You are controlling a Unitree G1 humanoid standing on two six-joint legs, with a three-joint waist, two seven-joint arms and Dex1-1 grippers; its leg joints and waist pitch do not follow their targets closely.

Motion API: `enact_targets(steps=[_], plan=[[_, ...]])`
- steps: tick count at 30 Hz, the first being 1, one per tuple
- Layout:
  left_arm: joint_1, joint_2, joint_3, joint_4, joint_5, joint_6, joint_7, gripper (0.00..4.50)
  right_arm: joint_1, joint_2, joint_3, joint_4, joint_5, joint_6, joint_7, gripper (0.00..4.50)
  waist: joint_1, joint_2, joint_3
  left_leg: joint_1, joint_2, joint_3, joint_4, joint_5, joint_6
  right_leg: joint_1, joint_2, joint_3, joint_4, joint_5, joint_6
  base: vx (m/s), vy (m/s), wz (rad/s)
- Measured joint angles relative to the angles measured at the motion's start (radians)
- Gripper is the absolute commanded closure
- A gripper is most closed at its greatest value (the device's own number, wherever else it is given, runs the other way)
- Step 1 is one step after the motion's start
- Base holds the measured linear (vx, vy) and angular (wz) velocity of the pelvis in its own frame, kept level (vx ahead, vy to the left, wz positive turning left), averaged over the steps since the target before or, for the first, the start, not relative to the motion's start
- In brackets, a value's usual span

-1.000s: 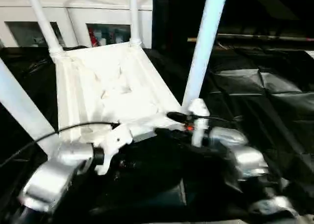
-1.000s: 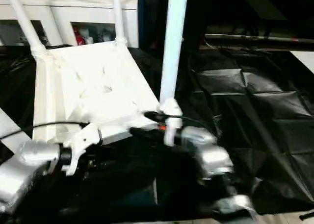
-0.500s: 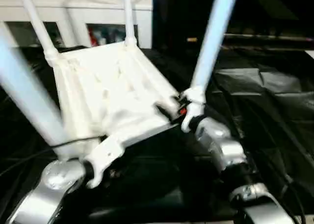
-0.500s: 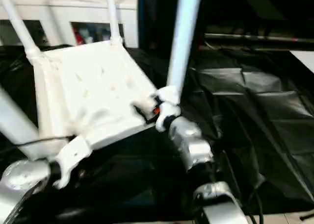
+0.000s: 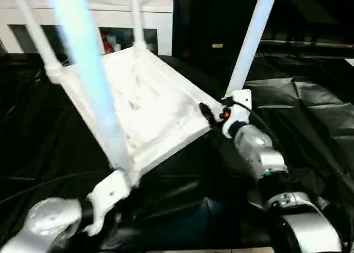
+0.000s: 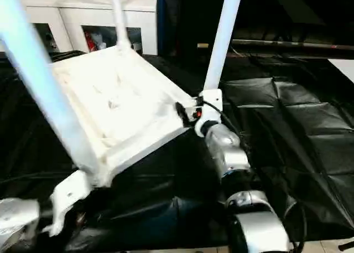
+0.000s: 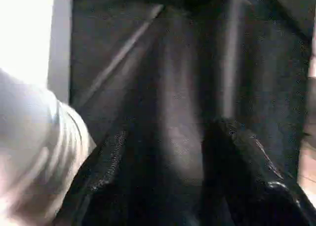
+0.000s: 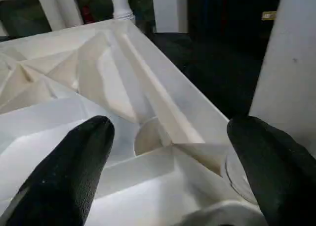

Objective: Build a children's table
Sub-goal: Rotate table base

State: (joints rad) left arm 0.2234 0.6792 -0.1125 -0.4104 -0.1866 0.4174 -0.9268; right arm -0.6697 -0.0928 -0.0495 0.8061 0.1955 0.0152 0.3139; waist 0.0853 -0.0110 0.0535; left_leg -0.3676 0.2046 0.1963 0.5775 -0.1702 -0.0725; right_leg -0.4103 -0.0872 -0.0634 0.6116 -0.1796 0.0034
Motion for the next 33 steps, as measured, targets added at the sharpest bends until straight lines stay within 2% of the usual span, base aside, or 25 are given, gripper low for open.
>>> enact_targets(steps=[2, 5, 11, 13, 16, 19, 23, 28, 33], plan=[[0.013, 0.015, 0.023, 0.0, -0.02, 0.0, -0.018, 1.93, 0.0, -0.003, 0.002, 0.003, -0.007, -0.005, 0.012, 0.31, 0.0, 0.0, 0.0, 0.0, 0.0, 0.0, 0.0, 0.0, 0.0, 0.0, 0.0, 0.0, 0.0, 0.0, 0.0, 0.0, 0.0, 0.0], [0.049, 0.068, 0.089, 0.003, -0.059, -0.008, -0.061, 1.93, 0.016, -0.029, 0.045, -0.025, -0.019, -0.003, 0.098, 0.31, -0.001, -0.001, 0.0, 0.0, 0.001, 0.0, 0.0, 0.0, 0.0, 0.0, 0.001, 0.0, 0.0, 0.0, 0.0, 0.0, 0.0, 0.0], [0.052, 0.124, 0.276, 0.086, -0.126, -0.082, -0.132, 1.93, 0.146, -0.113, 0.161, -0.174, -0.079, 0.014, 0.258, 0.31, 0.005, -0.007, -0.001, -0.001, 0.001, 0.0, 0.001, 0.0, 0.0, 0.0, 0.002, 0.001, -0.001, -0.001, 0.001, 0.0, 0.0, 0.0], [0.023, 0.137, 0.342, 0.116, -0.159, -0.097, -0.144, 1.93, 0.179, -0.138, 0.166, -0.193, -0.09, 0.016, 0.262, 0.31, 0.004, -0.008, -0.001, 0.0, 0.001, 0.0, 0.001, 0.0, 0.0, 0.001, 0.002, 0.002, -0.001, -0.001, 0.001, 0.0, 0.0, 0.0], [-0.042, 0.14, 0.381, 0.147, -0.193, -0.087, -0.136, 1.93, 0.208, -0.165, 0.157, -0.24, -0.09, 0.027, 0.263, 0.31, 0.002, -0.009, -0.002, 0.001, 0.001, 0.0, 0.002, 0.0, 0.0, 0.001, 0.002, 0.002, 0.0, -0.001, 0.001, 0.0, 0.0, 0.0], [-0.107, 0.114, 0.382, 0.148, -0.248, -0.069, -0.135, 1.93, 0.248, -0.206, 0.152, -0.304, -0.095, 0.065, 0.259, 0.31, 0.004, -0.01, -0.003, 0.003, 0.001, 0.0, 0.002, 0.0, 0.0, 0.003, 0.002, 0.003, 0.0, -0.001, 0.001, 0.0, 0.0, 0.0], [-0.156, 0.049, 0.356, 0.125, -0.288, -0.055, -0.107, 1.93, 0.278, -0.233, 0.146, -0.303, -0.13, 0.098, 0.227, 0.31, 0.004, -0.011, -0.003, 0.004, 0.001, 0.0, 0.003, 0.0, 0.0, 0.005, 0.002, 0.003, 0.0, 0.0, 0.0, 0.0, 0.0, 0.0], [-0.201, -0.017, 0.269, 0.118, -0.305, -0.046, -0.106, 1.93, 0.271, -0.227, 0.154, -0.269, -0.16, 0.106, 0.193, 0.31, 0.001, -0.011, -0.003, 0.004, 0.001, 0.0, 0.003, 0.0, 0.0, 0.005, 0.002, 0.003, 0.001, 0.0, 0.0, 0.0, 0.0, 0.0], [-0.25, -0.065, 0.195, 0.117, -0.325, -0.031, -0.105, 1.93, 0.232, -0.174, 0.177, -0.194, -0.175, 0.102, 0.171, 0.31, 0.001, -0.01, -0.003, 0.005, 0.001, 0.0, 0.004, 0.0, 0.0, 0.004, 0.003, 0.003, 0.003, 0.001, -0.002, 0.0, 0.0, 0.0]])
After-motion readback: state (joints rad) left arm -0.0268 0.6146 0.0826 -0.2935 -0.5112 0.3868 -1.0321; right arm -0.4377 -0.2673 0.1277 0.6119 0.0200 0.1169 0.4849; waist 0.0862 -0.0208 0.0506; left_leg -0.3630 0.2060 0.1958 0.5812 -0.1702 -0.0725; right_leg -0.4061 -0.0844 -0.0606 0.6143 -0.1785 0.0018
